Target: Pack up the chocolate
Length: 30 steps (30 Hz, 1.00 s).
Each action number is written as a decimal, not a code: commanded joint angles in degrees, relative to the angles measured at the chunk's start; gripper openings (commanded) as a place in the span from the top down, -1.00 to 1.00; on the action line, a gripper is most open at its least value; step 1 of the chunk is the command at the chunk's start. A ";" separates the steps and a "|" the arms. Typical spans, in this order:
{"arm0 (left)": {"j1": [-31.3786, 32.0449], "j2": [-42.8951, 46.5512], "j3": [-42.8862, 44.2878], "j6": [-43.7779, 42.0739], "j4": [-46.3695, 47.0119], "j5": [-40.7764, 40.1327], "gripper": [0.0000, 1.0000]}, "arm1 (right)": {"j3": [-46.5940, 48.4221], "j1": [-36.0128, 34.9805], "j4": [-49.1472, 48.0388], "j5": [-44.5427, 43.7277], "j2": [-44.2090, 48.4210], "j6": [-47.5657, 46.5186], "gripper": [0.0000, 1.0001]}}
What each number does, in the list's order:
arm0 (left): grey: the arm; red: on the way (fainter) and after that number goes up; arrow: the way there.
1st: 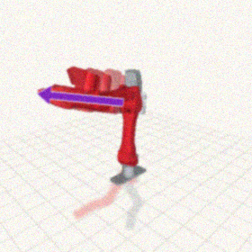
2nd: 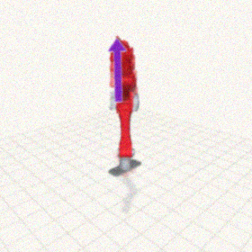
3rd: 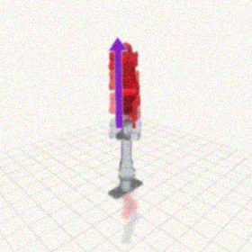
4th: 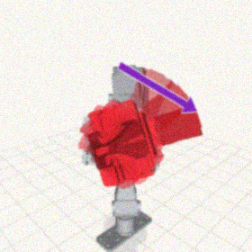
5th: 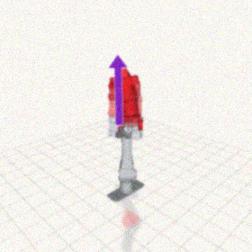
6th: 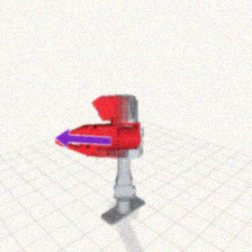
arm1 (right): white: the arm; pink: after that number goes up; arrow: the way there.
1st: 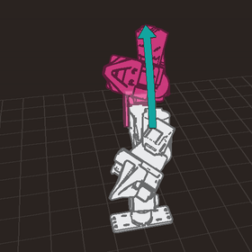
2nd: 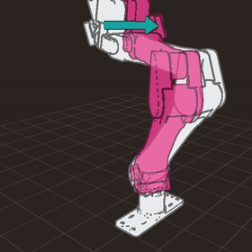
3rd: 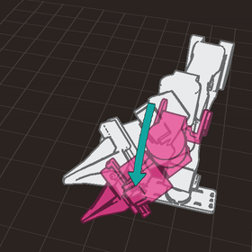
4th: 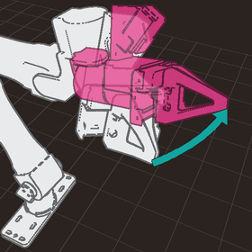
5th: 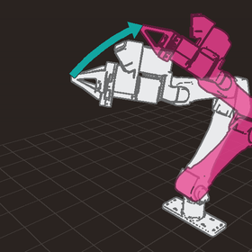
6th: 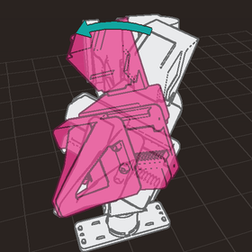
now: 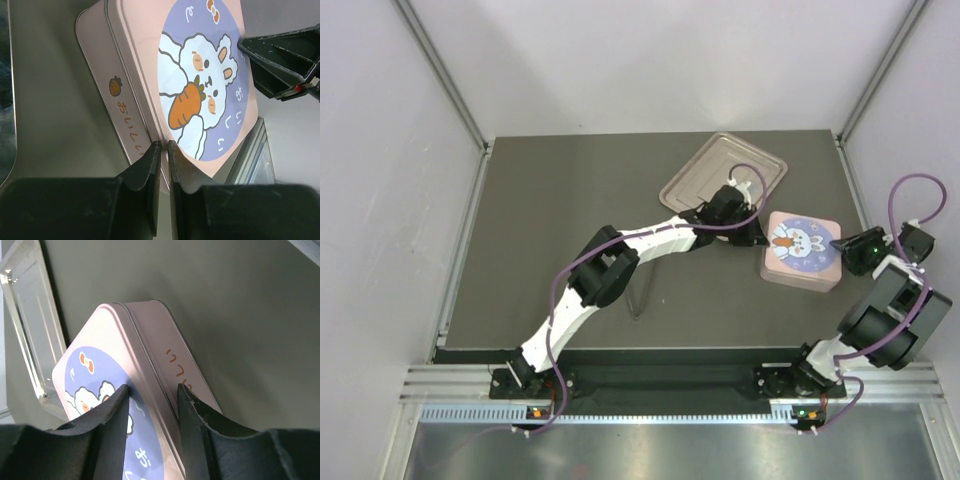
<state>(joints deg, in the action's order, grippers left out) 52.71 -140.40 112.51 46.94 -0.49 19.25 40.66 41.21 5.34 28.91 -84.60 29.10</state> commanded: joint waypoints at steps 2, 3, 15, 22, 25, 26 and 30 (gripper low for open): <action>-0.67 3.90 -1.59 0.70 -4.69 -0.61 0.67 | -3.66 -2.45 11.79 -7.19 -3.04 -1.59 0.24; -0.94 4.86 -2.03 0.87 -4.69 -1.22 0.60 | -3.66 -2.71 11.79 -7.28 -3.03 -1.68 0.24; 0.02 6.98 -0.36 1.93 1.88 3.68 0.61 | -3.75 -3.59 10.83 -7.02 1.01 -2.38 0.26; 1.43 -1.19 2.01 4.30 6.20 8.44 0.67 | -2.43 -3.59 13.11 -9.56 3.47 -2.82 0.20; 1.52 -2.60 0.87 3.69 5.24 7.47 0.67 | -1.38 -3.59 14.60 -11.15 3.82 -2.82 0.17; 1.52 -2.86 0.52 3.34 4.98 7.30 0.67 | -0.77 -3.59 15.04 -11.59 4.35 -2.74 0.14; 1.43 -4.09 0.34 1.23 1.82 5.90 0.67 | 1.52 -3.59 17.50 -15.62 6.11 -3.00 0.03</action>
<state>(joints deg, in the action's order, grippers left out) 54.43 -142.34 113.14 50.98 4.97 27.05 41.08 37.91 13.82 22.41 -79.59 29.39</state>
